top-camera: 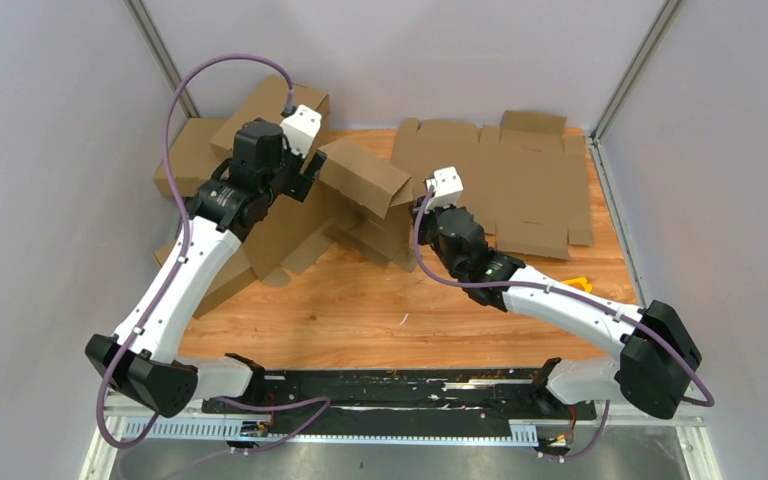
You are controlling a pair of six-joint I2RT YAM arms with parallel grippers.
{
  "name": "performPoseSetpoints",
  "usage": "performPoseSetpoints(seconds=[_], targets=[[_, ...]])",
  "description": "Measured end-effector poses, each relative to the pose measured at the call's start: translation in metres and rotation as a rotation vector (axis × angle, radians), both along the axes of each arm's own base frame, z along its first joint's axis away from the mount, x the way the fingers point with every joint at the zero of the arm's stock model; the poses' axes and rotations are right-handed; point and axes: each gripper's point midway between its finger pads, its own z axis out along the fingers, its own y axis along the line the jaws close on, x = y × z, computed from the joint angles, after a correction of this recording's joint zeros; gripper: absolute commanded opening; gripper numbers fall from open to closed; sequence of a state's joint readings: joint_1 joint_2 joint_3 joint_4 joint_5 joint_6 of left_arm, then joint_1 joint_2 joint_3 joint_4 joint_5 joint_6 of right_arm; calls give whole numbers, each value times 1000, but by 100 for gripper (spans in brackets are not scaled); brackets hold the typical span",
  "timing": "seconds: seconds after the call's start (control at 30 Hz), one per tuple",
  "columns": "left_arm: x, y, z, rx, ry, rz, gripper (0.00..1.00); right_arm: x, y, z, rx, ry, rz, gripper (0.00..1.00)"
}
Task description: Fold the paper box
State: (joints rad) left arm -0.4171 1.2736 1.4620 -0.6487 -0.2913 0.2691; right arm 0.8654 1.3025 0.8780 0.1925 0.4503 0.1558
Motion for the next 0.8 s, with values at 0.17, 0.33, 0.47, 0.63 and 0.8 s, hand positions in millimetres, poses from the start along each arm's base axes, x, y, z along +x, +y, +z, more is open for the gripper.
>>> performPoseSetpoints(seconds=[0.17,0.33,0.47,0.63,0.8], targets=[[2,3,-28,-6,98,56,85,0,1,0,0,1,5,0],[1,5,-46,-8,164,90,51,1,7,0,-2,7,21,0],[-3,1,-42,-27,193,80,25,1,10,1,-5,13,35,0],[-9,-3,-27,-61,200,57,0,2,16,1,-9,22,51,0],[-22,-11,-24,-104,252,22,0,6,21,1,-16,31,56,0]])
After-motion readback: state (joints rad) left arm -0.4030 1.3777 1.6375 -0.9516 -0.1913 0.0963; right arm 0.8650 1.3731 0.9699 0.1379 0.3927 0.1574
